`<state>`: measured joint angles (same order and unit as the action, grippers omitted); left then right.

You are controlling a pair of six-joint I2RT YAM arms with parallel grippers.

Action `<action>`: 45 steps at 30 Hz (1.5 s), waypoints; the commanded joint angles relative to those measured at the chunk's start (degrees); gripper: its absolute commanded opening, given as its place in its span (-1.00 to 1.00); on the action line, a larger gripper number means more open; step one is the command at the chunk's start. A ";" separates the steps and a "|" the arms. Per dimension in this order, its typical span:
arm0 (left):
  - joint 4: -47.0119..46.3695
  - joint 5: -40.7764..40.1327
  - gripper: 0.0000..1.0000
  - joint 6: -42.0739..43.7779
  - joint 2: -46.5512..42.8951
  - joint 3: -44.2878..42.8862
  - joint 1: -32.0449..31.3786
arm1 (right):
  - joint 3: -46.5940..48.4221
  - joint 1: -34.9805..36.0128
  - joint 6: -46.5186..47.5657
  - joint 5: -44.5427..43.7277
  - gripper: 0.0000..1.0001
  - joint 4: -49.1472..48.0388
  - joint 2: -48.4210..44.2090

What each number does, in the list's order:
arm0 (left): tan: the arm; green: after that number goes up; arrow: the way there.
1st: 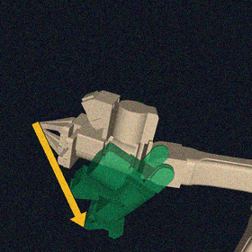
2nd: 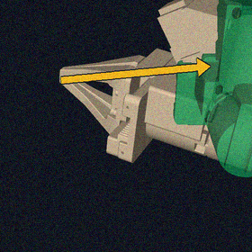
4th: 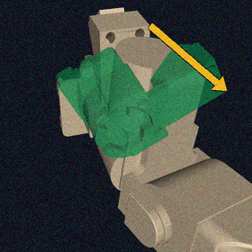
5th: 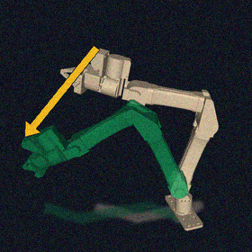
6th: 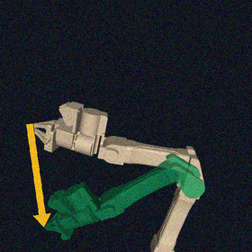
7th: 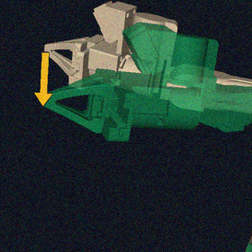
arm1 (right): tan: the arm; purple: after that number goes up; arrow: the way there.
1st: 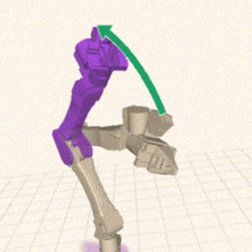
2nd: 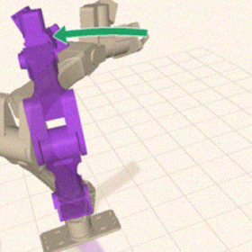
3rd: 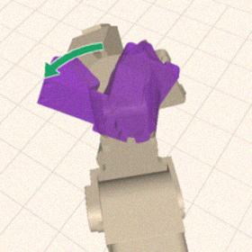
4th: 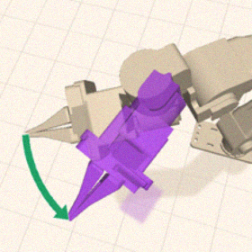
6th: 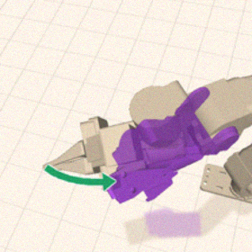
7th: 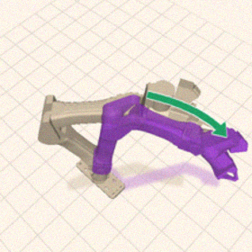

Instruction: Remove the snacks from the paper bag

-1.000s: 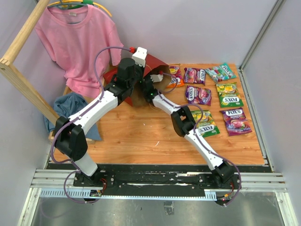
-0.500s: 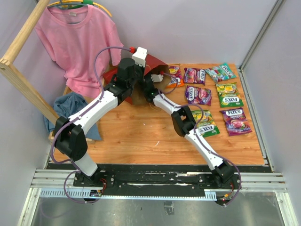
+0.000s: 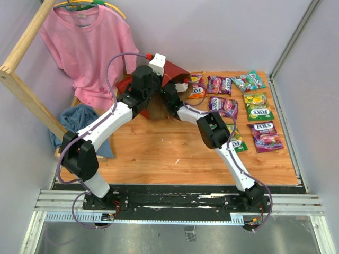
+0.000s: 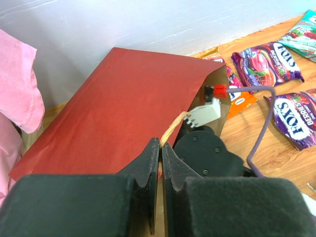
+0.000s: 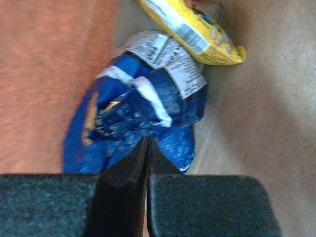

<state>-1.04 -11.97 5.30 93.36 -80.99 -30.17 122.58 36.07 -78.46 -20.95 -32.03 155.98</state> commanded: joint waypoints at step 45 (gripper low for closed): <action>6.64 6.35 -0.91 -17.86 -22.14 12.66 -7.00 | -42.13 9.74 6.24 -11.39 0.46 -10.10 -29.10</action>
<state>4.93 -5.41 -11.03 70.81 -68.34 -35.94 81.76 44.34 -72.03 -25.26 -48.05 131.24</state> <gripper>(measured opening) 0.054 0.726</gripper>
